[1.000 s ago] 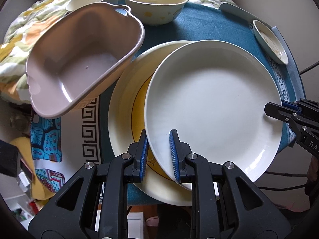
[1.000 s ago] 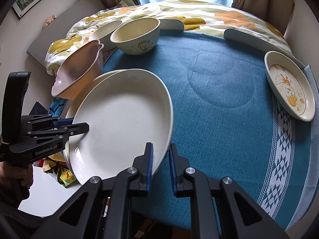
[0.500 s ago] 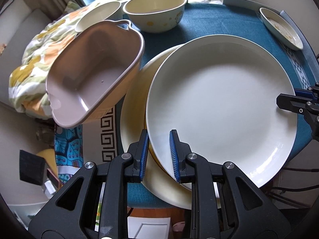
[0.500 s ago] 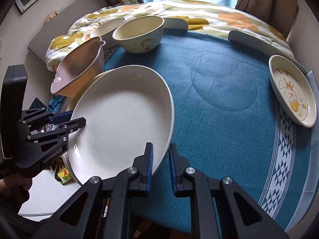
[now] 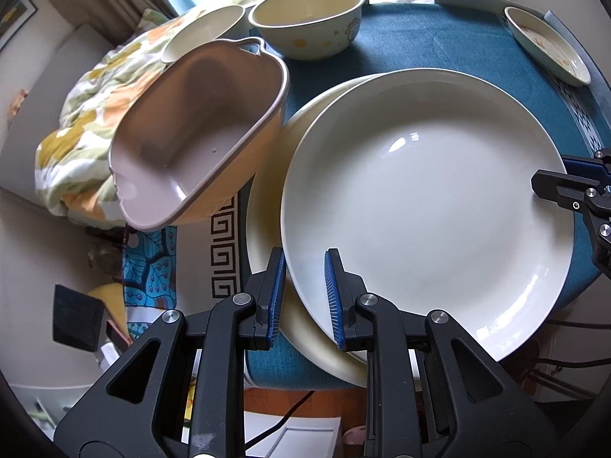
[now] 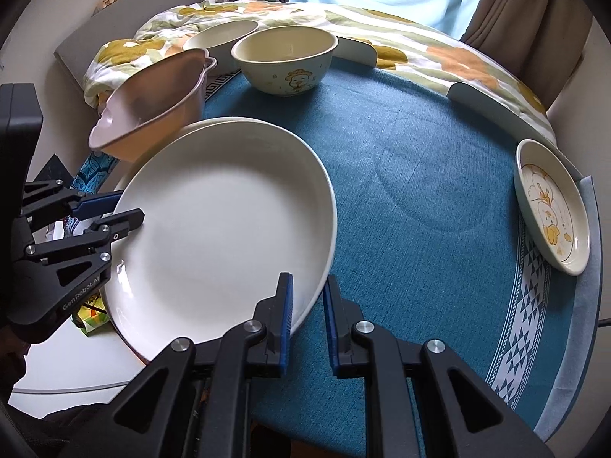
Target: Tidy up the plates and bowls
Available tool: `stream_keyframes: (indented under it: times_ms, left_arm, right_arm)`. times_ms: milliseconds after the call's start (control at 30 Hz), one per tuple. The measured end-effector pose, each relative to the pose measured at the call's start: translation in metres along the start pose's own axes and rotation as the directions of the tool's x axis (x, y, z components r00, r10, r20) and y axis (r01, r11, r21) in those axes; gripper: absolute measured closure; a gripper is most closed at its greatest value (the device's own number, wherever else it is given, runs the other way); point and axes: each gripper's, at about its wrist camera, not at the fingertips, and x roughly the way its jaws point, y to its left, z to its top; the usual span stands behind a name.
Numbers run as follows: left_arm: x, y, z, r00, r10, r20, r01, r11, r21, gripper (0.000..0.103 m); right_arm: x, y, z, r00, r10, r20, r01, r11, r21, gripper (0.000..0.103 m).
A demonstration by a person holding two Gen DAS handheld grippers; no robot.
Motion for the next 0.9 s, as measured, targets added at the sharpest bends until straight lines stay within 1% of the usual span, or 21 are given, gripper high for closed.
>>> stream_keyframes:
  times_ms: [133,267,567,633,700,900]
  left_arm:
    - [-0.002,0.0,-0.002,1.0,0.006,0.003,-0.006,1.0,-0.005,0.085]
    - [-0.005,-0.005,-0.005,0.999,0.032,0.009,-0.032,0.999,0.01,0.085]
    - [-0.009,-0.01,-0.008,0.995,0.096,0.026,-0.097,0.995,0.036,0.085]
    - [-0.009,-0.008,-0.008,0.993,0.111,0.031,-0.112,0.993,0.035,0.084]
    - [-0.01,-0.005,-0.008,0.995,0.091,0.031,-0.092,0.995,0.025,0.085]
    - [-0.011,-0.003,-0.007,0.997,0.077,0.03,-0.077,0.997,0.023,0.085]
  right_arm:
    - [0.0,0.004,0.001,1.0,-0.03,0.0,0.03,0.999,-0.029,0.089]
    - [0.0,0.006,0.0,0.999,-0.045,0.003,0.045,0.998,-0.037,0.089]
    - [-0.001,0.011,0.001,0.998,-0.062,0.008,0.062,0.997,-0.05,0.089]
    - [0.0,0.012,0.003,0.999,-0.05,0.01,0.05,0.997,-0.052,0.089]
    - [0.001,0.014,0.004,0.998,-0.059,0.011,0.059,0.996,-0.062,0.089]
    - [0.001,0.013,0.005,0.999,-0.053,0.011,0.053,0.997,-0.052,0.089]
